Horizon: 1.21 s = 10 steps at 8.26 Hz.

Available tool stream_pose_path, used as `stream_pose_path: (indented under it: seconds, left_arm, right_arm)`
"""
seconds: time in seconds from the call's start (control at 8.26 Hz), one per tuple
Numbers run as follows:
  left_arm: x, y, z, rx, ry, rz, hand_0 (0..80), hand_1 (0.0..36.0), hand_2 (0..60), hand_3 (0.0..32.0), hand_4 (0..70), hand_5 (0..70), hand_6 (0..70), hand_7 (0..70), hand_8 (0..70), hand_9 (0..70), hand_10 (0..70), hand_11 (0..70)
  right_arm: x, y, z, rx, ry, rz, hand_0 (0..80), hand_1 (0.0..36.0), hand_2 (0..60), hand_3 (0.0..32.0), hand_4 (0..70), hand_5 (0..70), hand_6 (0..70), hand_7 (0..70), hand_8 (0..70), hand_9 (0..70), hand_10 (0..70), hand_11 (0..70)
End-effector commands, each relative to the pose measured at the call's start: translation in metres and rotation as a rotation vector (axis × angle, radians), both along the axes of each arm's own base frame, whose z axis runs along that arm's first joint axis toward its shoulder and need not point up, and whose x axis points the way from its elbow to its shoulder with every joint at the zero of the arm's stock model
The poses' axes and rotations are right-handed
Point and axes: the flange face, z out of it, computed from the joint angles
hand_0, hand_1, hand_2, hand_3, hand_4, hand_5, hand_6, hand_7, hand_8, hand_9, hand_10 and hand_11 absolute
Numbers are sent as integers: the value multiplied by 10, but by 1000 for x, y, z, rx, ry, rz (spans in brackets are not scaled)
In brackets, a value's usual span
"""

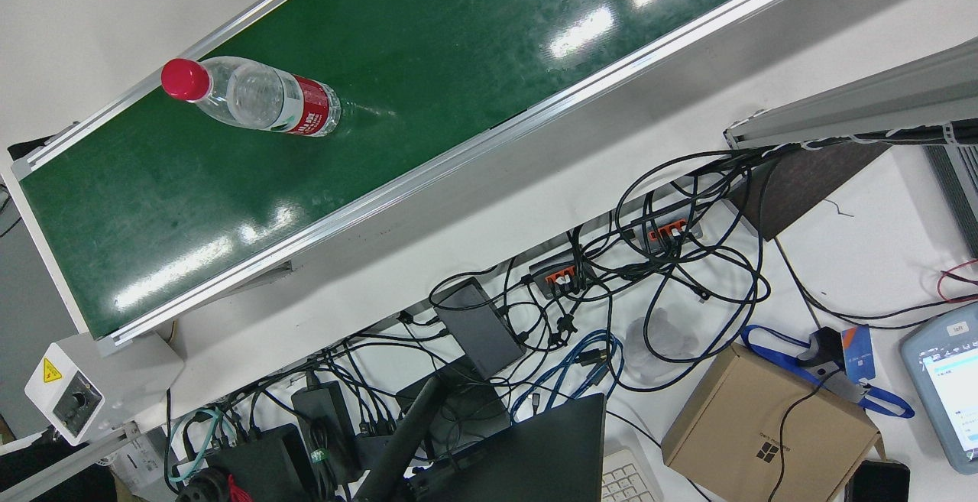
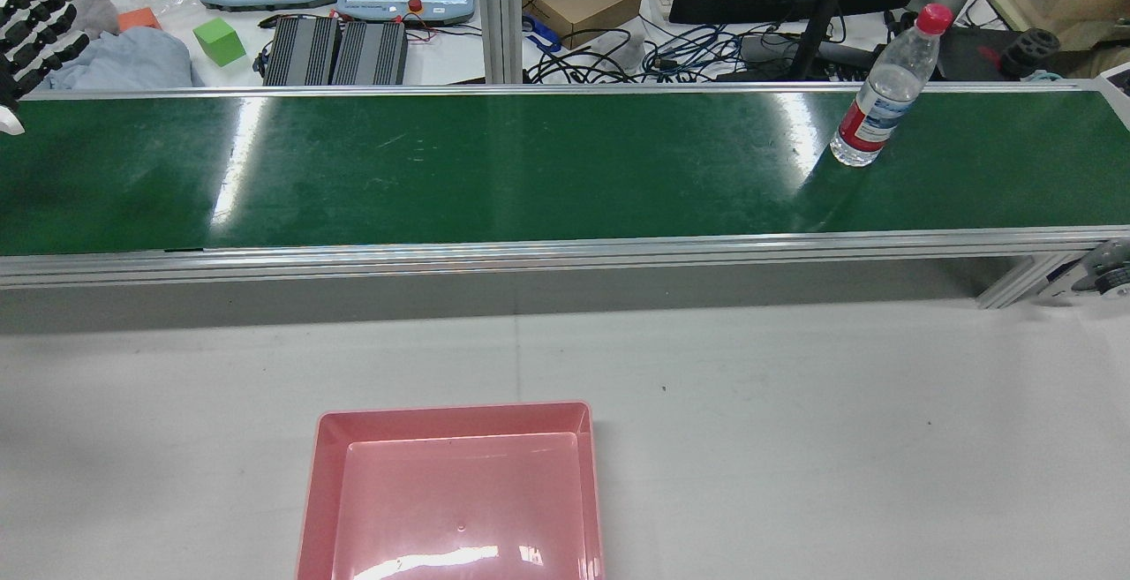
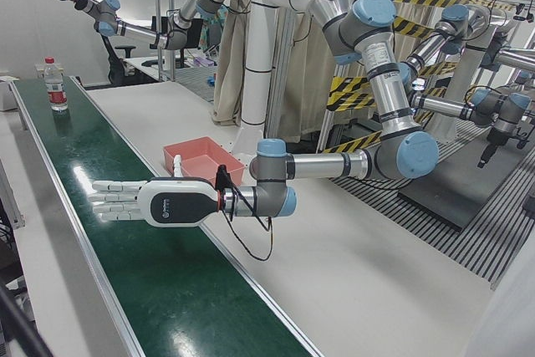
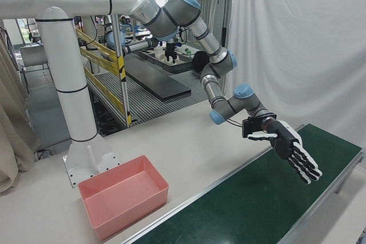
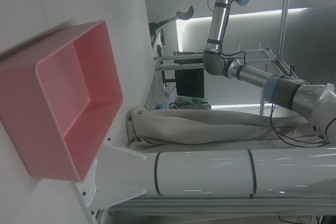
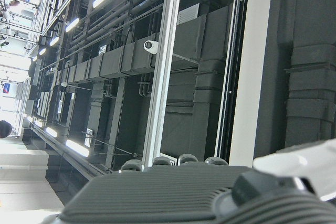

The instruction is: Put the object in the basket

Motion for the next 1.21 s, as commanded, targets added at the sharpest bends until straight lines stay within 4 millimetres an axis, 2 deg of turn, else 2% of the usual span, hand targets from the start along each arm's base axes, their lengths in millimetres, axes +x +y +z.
stream_pose_path:
  seconds: [0.0, 1.09]
  left_arm:
    - [0, 0, -1, 1, 1, 0, 599, 116, 0, 0, 0, 75, 3, 0, 0, 0, 17, 49]
    - [1, 0, -1, 1, 0, 3, 594, 115, 0, 0, 4, 82, 15, 0, 0, 7, 27, 62]
  right_arm:
    - [0, 0, 0, 1, 0, 0, 0, 0, 0, 0, 0, 0, 0, 0, 0, 0, 0, 0]
    - [0, 0, 1, -1, 0, -1, 0, 0, 0, 0, 0, 0, 0, 0, 0, 0, 0, 0]
